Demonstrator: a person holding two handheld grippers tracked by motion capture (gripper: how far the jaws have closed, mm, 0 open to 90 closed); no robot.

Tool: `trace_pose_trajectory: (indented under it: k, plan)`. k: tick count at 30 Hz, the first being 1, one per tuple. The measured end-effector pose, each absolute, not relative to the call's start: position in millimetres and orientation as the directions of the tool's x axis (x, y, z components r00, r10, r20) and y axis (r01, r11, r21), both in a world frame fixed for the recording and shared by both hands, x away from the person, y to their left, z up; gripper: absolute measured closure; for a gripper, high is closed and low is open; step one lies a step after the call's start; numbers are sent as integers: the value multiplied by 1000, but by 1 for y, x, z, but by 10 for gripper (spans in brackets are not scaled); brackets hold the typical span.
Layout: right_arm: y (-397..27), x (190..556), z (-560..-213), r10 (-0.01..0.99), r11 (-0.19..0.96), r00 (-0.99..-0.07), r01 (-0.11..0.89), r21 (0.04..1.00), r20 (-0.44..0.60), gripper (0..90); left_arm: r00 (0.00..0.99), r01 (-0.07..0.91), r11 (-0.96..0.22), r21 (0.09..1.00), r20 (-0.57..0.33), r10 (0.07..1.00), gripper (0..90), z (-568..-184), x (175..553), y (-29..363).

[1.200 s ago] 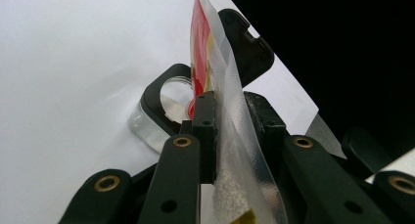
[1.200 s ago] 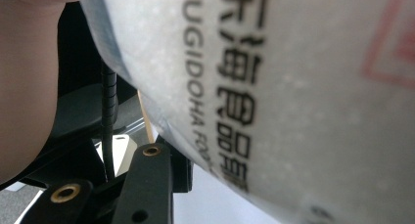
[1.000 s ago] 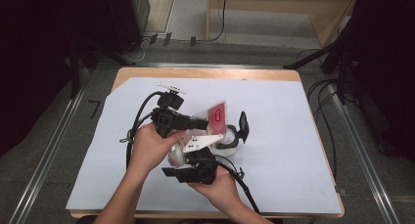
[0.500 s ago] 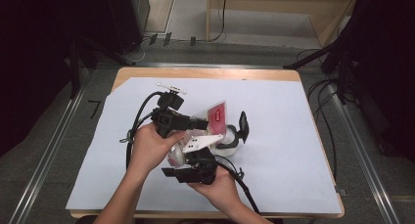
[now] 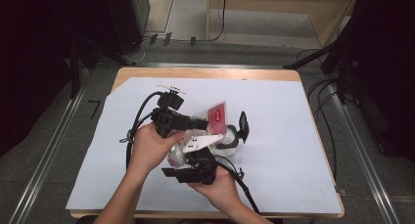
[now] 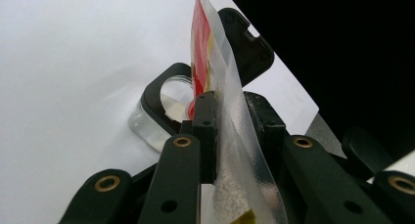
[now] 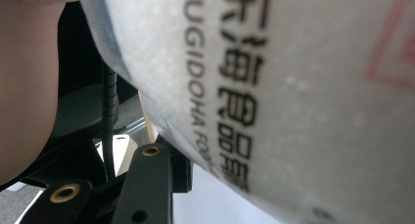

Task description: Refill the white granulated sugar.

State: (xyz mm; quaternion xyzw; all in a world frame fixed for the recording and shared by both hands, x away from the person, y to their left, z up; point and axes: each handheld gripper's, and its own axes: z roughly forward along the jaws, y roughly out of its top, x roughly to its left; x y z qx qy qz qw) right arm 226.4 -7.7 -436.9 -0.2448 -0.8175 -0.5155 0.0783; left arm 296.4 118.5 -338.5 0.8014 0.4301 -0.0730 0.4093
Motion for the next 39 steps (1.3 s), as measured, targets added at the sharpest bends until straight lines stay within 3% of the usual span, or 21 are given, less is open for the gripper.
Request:
trace_pose_trajectory:
  k: [39]
  plan:
    - [-7, 225, -436, 322, 348, -866, 483, 803, 382, 623, 610, 754, -287, 590, -468, 640, 784, -338, 296, 118]
